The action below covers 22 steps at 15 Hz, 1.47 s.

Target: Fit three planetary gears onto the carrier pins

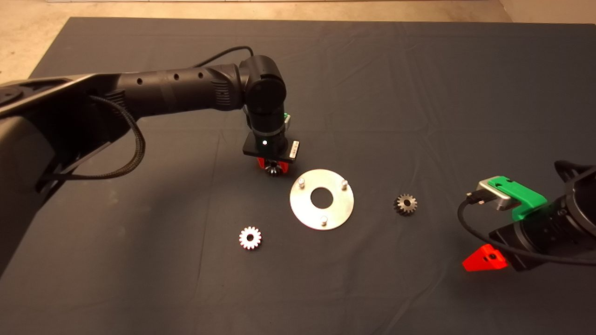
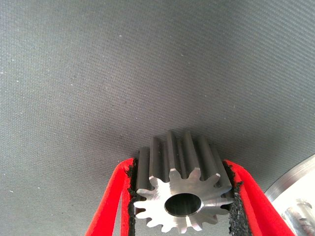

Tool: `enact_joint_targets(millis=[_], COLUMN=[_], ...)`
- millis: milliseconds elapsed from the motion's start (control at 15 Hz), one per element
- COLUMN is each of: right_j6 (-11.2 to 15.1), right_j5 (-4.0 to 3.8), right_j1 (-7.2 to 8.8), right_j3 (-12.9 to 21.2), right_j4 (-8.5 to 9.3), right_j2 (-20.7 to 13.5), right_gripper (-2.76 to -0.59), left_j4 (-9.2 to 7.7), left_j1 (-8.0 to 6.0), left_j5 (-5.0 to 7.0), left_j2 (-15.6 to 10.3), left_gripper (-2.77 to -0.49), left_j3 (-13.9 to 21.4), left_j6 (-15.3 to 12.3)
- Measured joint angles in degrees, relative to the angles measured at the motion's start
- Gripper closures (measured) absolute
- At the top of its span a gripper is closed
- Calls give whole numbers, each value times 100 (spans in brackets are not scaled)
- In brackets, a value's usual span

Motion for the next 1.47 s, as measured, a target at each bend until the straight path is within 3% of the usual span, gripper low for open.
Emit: enact_joint_targets(millis=[267, 533, 600, 1067, 1200, 1467], right_j6=[0, 0, 0, 0, 0, 0], right_j5=[-5, -1, -6, -1, -4, -4], right_j1=[0, 0, 2, 0, 0, 0], right_j3=[35, 37, 37, 48, 66, 74], right_j4=[0, 0, 2, 0, 0, 2], right_j2=[-109, -131, -137, -137, -137, -137], right_gripper=[-276, -276, -276, -276, -276, -276], left_j4=[13, -31, -96, -656, -736, -761], left_j1=[-27, -418, -446, -414, -416, -416], left_j5=[127, 138, 138, 143, 165, 215], left_j2=[-15, -28, -26, -13, -13, -31], left_gripper=[-88, -87, -87, -86, -86, -86], left_j3=[18, 188, 295, 860, 884, 879], left_j6=[11, 12, 12, 12, -58, -530])
